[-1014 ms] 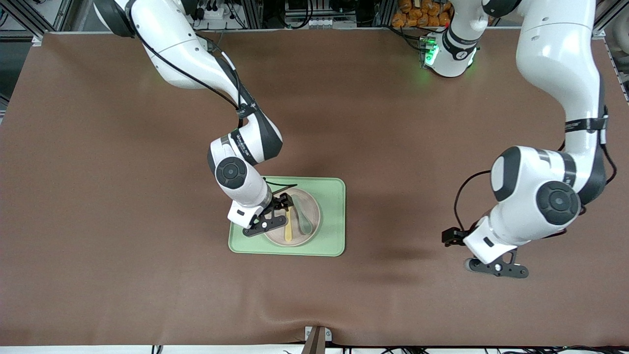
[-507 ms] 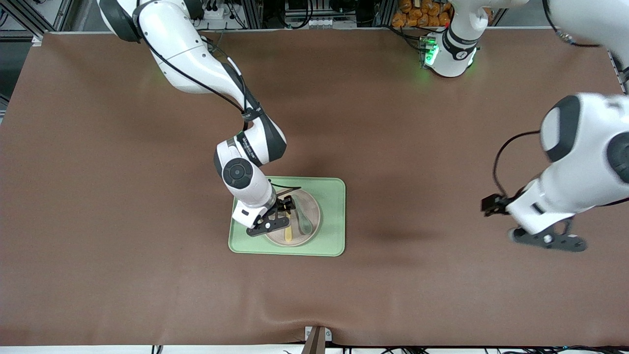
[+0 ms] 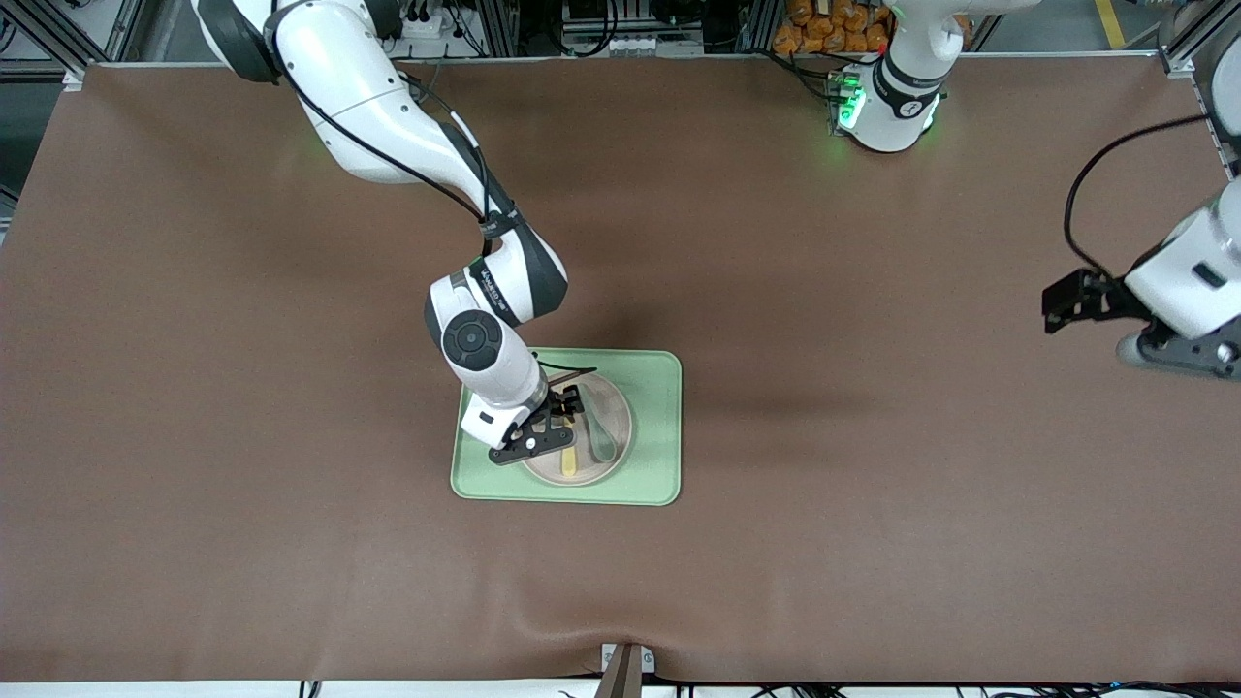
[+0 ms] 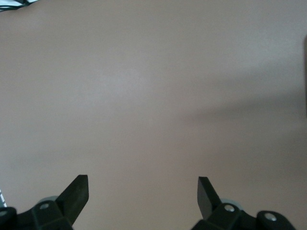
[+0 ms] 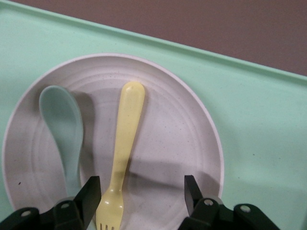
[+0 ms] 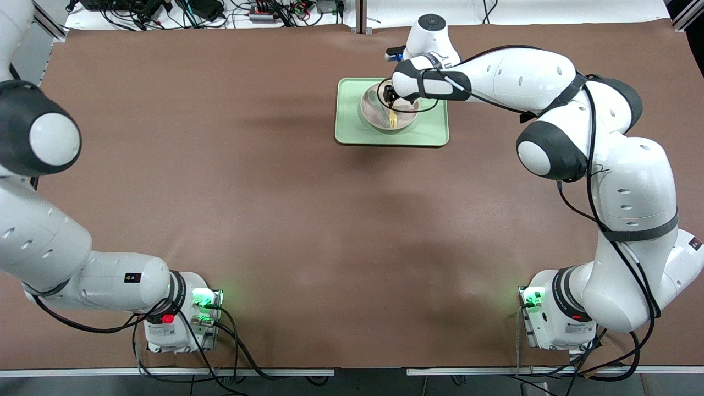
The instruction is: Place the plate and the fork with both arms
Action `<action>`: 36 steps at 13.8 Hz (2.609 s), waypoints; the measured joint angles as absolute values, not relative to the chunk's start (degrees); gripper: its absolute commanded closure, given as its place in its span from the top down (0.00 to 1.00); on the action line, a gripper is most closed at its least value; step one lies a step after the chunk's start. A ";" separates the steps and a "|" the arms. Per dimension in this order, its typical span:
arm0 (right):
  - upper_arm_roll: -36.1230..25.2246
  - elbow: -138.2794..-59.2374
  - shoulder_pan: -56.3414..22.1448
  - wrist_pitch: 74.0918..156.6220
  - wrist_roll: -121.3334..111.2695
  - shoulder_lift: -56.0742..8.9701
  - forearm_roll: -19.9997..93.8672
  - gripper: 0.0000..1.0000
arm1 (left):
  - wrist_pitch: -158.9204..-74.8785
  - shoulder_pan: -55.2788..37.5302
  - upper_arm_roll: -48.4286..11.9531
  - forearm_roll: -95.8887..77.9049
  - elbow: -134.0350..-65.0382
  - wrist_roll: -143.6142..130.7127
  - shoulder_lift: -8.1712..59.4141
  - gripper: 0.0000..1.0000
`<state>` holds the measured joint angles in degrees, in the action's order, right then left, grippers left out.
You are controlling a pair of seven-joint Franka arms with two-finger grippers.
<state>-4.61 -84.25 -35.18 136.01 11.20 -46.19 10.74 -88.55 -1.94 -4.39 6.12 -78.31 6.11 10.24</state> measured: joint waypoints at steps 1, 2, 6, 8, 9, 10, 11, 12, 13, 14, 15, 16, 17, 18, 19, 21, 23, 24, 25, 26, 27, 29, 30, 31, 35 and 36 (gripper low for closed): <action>-4.59 -84.26 -35.42 136.01 11.80 -46.34 10.74 0.79 | -88.28 -1.92 -4.38 5.95 -80.38 5.76 7.73 1.00; -4.59 -84.26 -35.81 136.01 12.17 -46.54 10.74 0.79 | -88.12 -1.95 -4.41 5.66 -82.83 5.19 5.10 1.00; -4.66 -84.25 -36.74 136.05 12.94 -47.08 10.74 0.79 | -89.07 -2.01 -3.85 3.94 -93.12 4.25 -3.82 1.00; -4.76 -84.26 -36.74 136.05 12.94 -47.11 10.74 0.79 | -90.61 -2.02 -3.44 3.68 -94.71 4.25 -4.72 1.00; -4.76 -84.25 -36.74 136.05 12.94 -47.12 10.74 0.79 | -91.38 -2.12 -3.44 3.66 -94.91 4.25 -4.61 1.00; -4.76 -84.25 -36.74 136.05 12.94 -47.13 10.74 0.79 | -92.09 -2.30 -3.44 3.66 -95.05 4.25 -4.34 1.00; -4.78 -84.26 -36.74 136.05 12.94 -47.15 10.70 0.79 | -92.57 -2.60 -3.37 3.66 -95.07 4.23 -3.89 1.00; -4.84 -84.26 -36.74 136.05 12.94 -47.16 10.70 0.79 | -93.04 -3.07 -3.08 3.66 -95.03 4.08 -3.34 1.00; -4.99 -84.26 -36.73 136.04 12.96 -47.16 10.70 0.79 | -93.33 -3.52 -2.83 3.66 -94.86 3.77 -2.77 1.00; -5.23 -84.26 -36.67 136.04 12.96 -47.16 10.70 0.79 | -93.45 -3.77 -2.72 3.65 -94.69 3.41 -2.29 1.00; -5.44 -84.25 -36.58 136.05 12.97 -47.16 10.70 0.79 | -93.52 -3.86 -2.64 3.65 -94.53 3.32 -2.00 1.00; -5.62 -84.23 -36.52 136.05 12.97 -47.16 10.70 0.79 | -93.53 -3.91 -2.32 3.65 -94.49 3.31 -1.91 1.00; -5.72 -84.18 -36.49 136.05 12.97 -47.16 10.70 0.79 | -93.54 -3.94 -1.73 3.65 -94.46 3.31 -1.92 1.00; -5.76 -84.12 -36.47 136.05 12.98 -47.16 10.70 0.79 | -93.54 -3.93 -1.15 3.65 -94.43 3.31 -1.92 1.00; -5.76 -84.06 -36.48 136.04 13.07 -47.16 10.70 0.79 | -93.54 -3.94 -0.82 3.63 -94.42 3.31 -1.92 1.00; -5.63 -84.03 -36.61 136.01 13.68 -47.16 10.70 0.79 | -93.54 -3.94 -0.68 3.15 -94.41 3.31 -1.88 1.00; -5.51 -84.03 -36.90 135.97 14.28 -47.17 10.70 0.79 | -93.71 -3.97 -0.61 2.93 -94.41 3.31 -1.72 1.00; -5.51 -84.03 -36.97 135.92 14.35 -47.20 10.70 0.78 | -93.82 -3.97 -0.42 2.91 -94.41 3.31 -1.65 1.00; -5.52 -84.04 -36.97 135.89 14.38 -47.25 10.60 0.76 | -93.91 -3.97 -0.19 2.88 -94.41 3.31 -1.64 1.00; -5.55 -84.04 -36.97 135.88 14.39 -47.30 10.29 0.76 | -93.99 -3.97 -0.02 2.81 -94.37 3.31 -1.64 1.00; -5.56 -84.04 -36.97 135.88 14.40 -47.35 10.01 0.74 | -94.04 -3.97 0.09 2.73 -94.32 3.31 -1.64 1.00; -5.56 -84.04 -36.97 135.87 14.40 -47.45 9.91 0.72 | -94.08 -3.97 0.16 2.12 -94.26 3.28 -1.64 1.00; -5.56 -84.04 -36.97 135.87 14.40 -47.52 9.90 0.72 | -94.12 -3.97 0.16 1.79 -94.15 3.27 -1.64 1.00; -5.56 -84.04 -36.98 135.87 14.41 -47.58 9.89 0.72 | -94.16 -3.97 0.17 1.63 -93.93 3.19 -1.64 1.00; -5.50 -84.04 -37.57 135.87 14.42 -48.03 9.88 0.69 | -94.16 -3.98 0.18 1.54 -93.27 2.14 -1.64 1.00; -5.50 -84.04 -37.65 135.87 14.43 -48.17 9.88 0.69 | -94.16 -3.98 0.19 1.54 -93.25 2.13 -1.64 1.00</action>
<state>-5.50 -84.04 -37.65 135.87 14.43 -48.17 9.88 -94.16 -3.98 0.19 1.54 -93.25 2.13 -1.64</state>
